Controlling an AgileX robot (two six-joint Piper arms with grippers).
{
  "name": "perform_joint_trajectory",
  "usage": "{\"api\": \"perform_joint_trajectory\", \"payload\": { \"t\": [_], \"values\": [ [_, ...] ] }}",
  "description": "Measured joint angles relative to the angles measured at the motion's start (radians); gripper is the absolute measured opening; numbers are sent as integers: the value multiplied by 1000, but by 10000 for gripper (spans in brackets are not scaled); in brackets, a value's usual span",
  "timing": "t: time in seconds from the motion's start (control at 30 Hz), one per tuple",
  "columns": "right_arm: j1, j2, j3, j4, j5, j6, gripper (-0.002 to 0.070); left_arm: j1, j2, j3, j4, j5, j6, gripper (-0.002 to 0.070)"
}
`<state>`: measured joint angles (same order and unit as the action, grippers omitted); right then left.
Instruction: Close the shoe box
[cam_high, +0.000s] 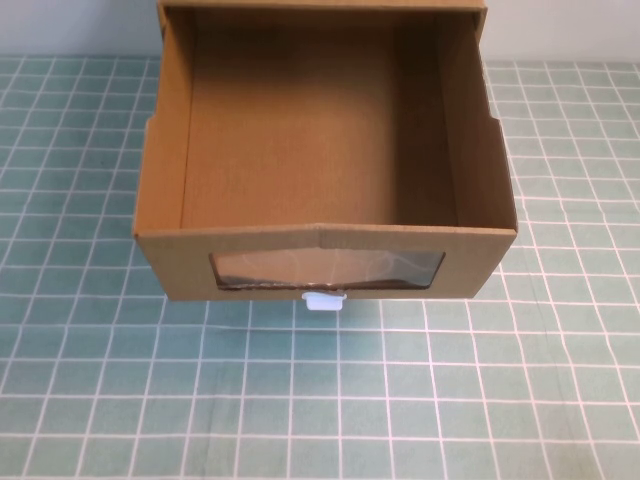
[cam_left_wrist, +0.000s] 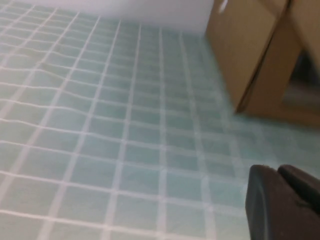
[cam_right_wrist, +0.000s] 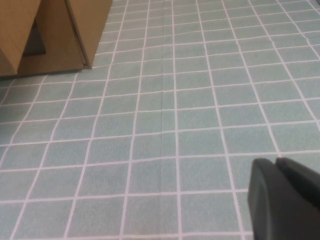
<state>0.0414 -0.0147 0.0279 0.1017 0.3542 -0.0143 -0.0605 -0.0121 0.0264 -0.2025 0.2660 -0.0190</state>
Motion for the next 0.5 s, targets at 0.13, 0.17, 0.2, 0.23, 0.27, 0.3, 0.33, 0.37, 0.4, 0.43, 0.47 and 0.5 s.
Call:
{"api": "perform_joint_trajectory", "payload": {
  "t": [0.13,0.17,0.2,0.23,0.27,0.3,0.33,0.37,0.4,0.43,0.47,0.5],
  "values": [
    [0,0,0,0,0,0,-13,0,0,0,-142,-86,-55,-5],
    [0,0,0,0,0,0,-13,0,0,0,-157,-103,-60,-5],
    [0,0,0,0,0,0,-13,0,0,0,-166,-117,-64,-5],
    [0,0,0,0,0,0,-13,0,0,0,-171,-128,-64,-5],
    [0,0,0,0,0,0,-13,0,0,0,-174,-142,-66,-5],
    [0,0,0,0,0,0,-13,0,0,0,-175,-156,-66,-5],
    [0,0,0,0,0,0,-13,0,0,0,-177,-169,-68,-5],
    [0,0,0,0,0,0,-13,0,0,0,-176,-182,-71,-5],
    [0,0,0,0,0,0,-13,0,0,0,-179,-192,-83,-5],
    [0,0,0,0,0,0,-13,0,0,0,-181,-193,-95,-5],
    [0,0,0,0,0,0,-13,0,0,-2,-182,-183,-109,-5],
    [0,0,0,0,0,0,-13,0,0,-19,-181,-153,-117,-5]
  ]
}}
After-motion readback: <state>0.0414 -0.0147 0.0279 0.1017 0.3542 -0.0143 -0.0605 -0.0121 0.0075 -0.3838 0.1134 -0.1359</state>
